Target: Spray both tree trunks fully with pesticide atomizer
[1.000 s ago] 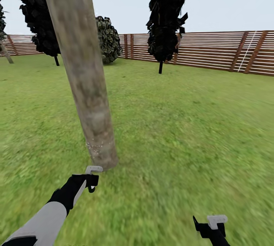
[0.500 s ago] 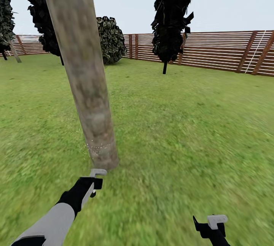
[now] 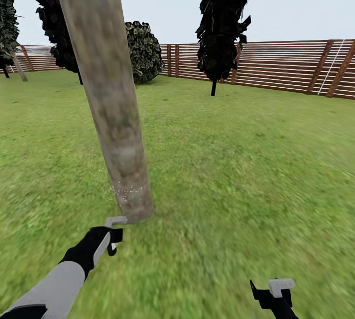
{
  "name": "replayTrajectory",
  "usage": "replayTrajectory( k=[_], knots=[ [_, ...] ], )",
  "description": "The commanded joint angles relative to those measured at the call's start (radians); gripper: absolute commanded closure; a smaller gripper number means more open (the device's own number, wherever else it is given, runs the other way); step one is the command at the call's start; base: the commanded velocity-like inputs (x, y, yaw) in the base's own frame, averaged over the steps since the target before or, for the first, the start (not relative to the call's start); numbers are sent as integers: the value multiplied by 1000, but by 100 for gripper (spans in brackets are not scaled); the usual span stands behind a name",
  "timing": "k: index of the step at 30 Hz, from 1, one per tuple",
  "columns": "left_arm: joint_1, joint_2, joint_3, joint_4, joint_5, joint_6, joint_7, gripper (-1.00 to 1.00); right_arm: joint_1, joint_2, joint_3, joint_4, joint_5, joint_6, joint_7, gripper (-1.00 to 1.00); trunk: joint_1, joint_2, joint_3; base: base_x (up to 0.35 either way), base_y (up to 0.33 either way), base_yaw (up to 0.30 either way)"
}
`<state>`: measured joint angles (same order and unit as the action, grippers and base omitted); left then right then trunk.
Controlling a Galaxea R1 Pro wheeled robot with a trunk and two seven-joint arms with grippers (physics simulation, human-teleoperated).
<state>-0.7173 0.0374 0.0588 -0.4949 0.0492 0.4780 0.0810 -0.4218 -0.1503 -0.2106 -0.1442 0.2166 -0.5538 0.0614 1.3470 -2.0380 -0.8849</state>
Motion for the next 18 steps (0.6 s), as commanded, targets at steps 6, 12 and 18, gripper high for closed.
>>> replayTrajectory(
  k=[6,12,18],
  knots=[
    [-14,-64,-5,-21,-5,14,4,100,0,0,0,0,1,0,0,-100,0,0,0,-10,0,0],
    [-16,-85,-5,-194,0,130,6,100,0,0,0,0,1,0,0,-100,0,0,0,-204,0,0],
    [-9,-93,-3,-403,-12,267,11,100,0,0,0,0,1,0,0,-100,0,0,0,-17,0,0]
  ],
)
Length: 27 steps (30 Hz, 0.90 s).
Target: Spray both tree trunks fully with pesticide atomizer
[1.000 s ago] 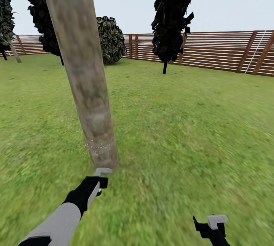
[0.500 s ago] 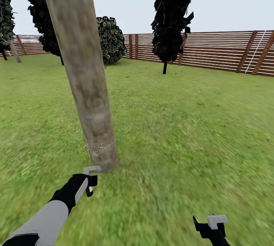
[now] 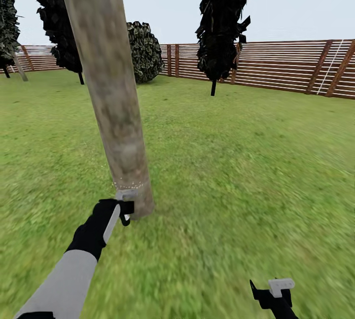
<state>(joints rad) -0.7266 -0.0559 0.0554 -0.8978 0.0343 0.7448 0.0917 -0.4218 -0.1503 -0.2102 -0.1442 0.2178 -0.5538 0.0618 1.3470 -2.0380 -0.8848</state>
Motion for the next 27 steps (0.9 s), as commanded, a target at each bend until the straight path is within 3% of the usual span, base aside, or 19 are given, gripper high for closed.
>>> replayTrajectory(
  k=[1,2,3,5,7,8,11,14,24,27],
  knots=[
    [1,12,3,-14,2,5,1,100,0,0,0,0,0,0,0,-100,0,0,0,0,0,0],
    [1,23,4,-17,2,7,1,100,0,0,0,0,0,0,0,-100,0,0,0,0,0,0],
    [2,63,6,-22,3,14,0,100,0,0,0,0,0,0,1,-100,0,0,0,0,0,0],
    [1,87,6,-41,4,25,0,100,0,0,0,0,0,0,1,-100,0,0,0,0,0,0],
    [4,84,2,-61,5,49,0,100,0,0,0,0,0,0,0,-100,0,0,0,0,0,0],
    [5,69,0,-98,7,95,1,100,0,0,0,0,0,0,0,-100,0,0,0,0,0,0],
    [6,31,-3,-154,7,134,2,100,0,0,0,0,0,0,1,-100,0,0,0,0,0,0],
    [6,19,-4,-183,8,167,1,100,0,0,0,0,0,0,1,-100,0,0,0,0,0,0],
    [7,53,7,-307,3,244,0,100,0,0,0,0,0,0,1,-100,0,0,0,0,0,0],
    [7,71,27,-314,6,248,0,100,0,0,0,0,0,0,1,-100,0,0,0,0,0,0]
  ],
)
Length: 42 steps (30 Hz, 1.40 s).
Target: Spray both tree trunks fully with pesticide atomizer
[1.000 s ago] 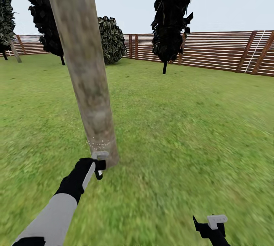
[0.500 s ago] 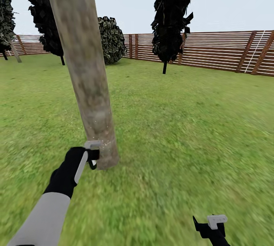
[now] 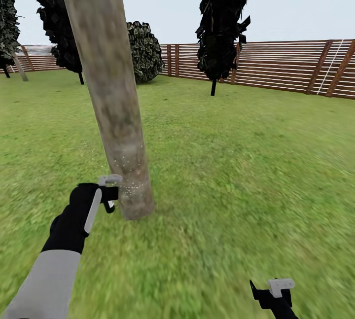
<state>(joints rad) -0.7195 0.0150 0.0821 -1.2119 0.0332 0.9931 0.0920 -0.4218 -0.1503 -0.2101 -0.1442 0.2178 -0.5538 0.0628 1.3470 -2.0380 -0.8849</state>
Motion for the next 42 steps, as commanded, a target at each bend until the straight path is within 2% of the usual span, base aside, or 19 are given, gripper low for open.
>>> replayTrajectory(
  k=[1,5,8,11,13,15,16,18,20,25,28,32,35,37,42],
  knots=[
    [0,9,6,-1,12,1,-1,100,0,0,0,0,0,0,0,-100,0,0,0,0,0,0],
    [0,-2,-8,-3,15,2,-1,100,0,0,0,0,0,0,0,-100,0,0,0,0,0,0],
    [-2,-30,-56,-4,19,7,-1,100,0,0,0,0,0,0,0,-100,0,0,0,0,0,0],
    [-6,-39,-62,-13,17,10,-1,100,0,0,0,0,0,0,0,-100,0,0,0,0,0,0],
    [-8,-31,-51,-20,16,11,-1,100,0,0,0,0,0,0,0,-100,0,0,0,0,0,0],
    [-9,-21,-14,-28,11,12,-1,100,0,0,0,0,0,0,0,-100,0,0,0,0,0,0],
    [-8,3,14,-31,10,13,-1,100,0,0,0,0,0,0,0,-100,0,0,0,0,0,0],
    [-7,22,23,-32,11,13,-1,100,0,0,0,0,0,0,0,-100,0,0,0,0,0,0],
    [-7,27,25,-33,11,14,-1,100,0,0,0,0,0,0,0,-100,0,0,0,0,0,0],
    [-7,9,9,-36,11,19,-1,100,0,0,0,0,0,0,0,-100,0,0,0,0,0,0],
    [-13,-6,-43,-56,15,21,-1,100,0,0,0,0,0,0,0,-100,0,0,0,0,0,0],
    [-15,-33,-58,-123,8,29,-1,100,0,0,0,0,0,0,0,-100,0,0,0,0,0,0],
    [-14,-24,-50,-153,6,31,0,100,0,0,0,0,0,0,0,-100,0,0,0,0,0,0],
    [-14,-9,-17,-167,5,32,0,100,0,0,0,0,0,0,0,-100,0,0,0,0,0,0],
    [-14,7,11,-170,5,32,0,100,0,0,0,0,0,0,0,-100,0,0,0,0,0,0]
  ],
)
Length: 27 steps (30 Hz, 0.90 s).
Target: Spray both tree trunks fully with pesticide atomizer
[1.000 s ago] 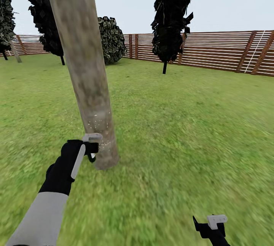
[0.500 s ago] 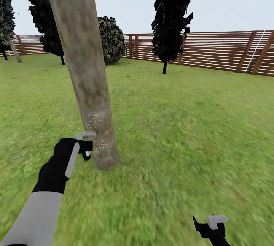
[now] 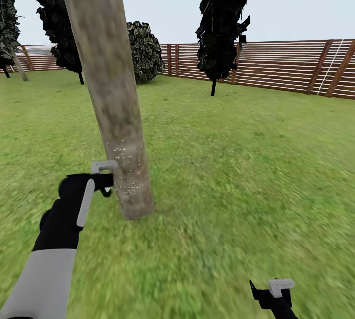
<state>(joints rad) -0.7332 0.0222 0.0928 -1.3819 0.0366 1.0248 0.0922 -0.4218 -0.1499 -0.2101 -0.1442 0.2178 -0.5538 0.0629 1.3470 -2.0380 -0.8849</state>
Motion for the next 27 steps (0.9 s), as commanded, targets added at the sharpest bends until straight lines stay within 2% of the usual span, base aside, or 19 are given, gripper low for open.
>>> replayTrajectory(
  k=[1,9,12,15,17,22,24,27],
  knots=[
    [0,1,3,0,2,0,0,100,0,0,0,0,0,0,0,-100,0,0,0,0,0,0],
    [-52,2,11,0,3,0,0,100,0,0,0,0,0,0,0,-100,0,0,0,0,0,0],
    [-48,1,27,1,3,-1,0,100,0,0,0,0,0,0,0,-100,0,0,0,0,0,0],
    [-42,1,25,9,4,-4,0,100,0,1,0,0,0,0,0,-100,0,0,0,0,0,0],
    [-29,-1,22,14,5,-9,0,100,0,1,0,0,0,0,0,-100,0,0,0,0,0,0],
    [57,-11,18,31,8,-27,4,100,0,8,0,0,0,0,0,-100,0,0,0,0,0,0],
    [92,-15,16,67,13,-58,4,100,0,15,0,0,1,0,-1,-100,0,0,0,0,0,0],
    [103,-17,14,159,15,-140,4,100,0,16,0,0,1,0,-1,-100,0,0,0,0,0,0]
  ],
)
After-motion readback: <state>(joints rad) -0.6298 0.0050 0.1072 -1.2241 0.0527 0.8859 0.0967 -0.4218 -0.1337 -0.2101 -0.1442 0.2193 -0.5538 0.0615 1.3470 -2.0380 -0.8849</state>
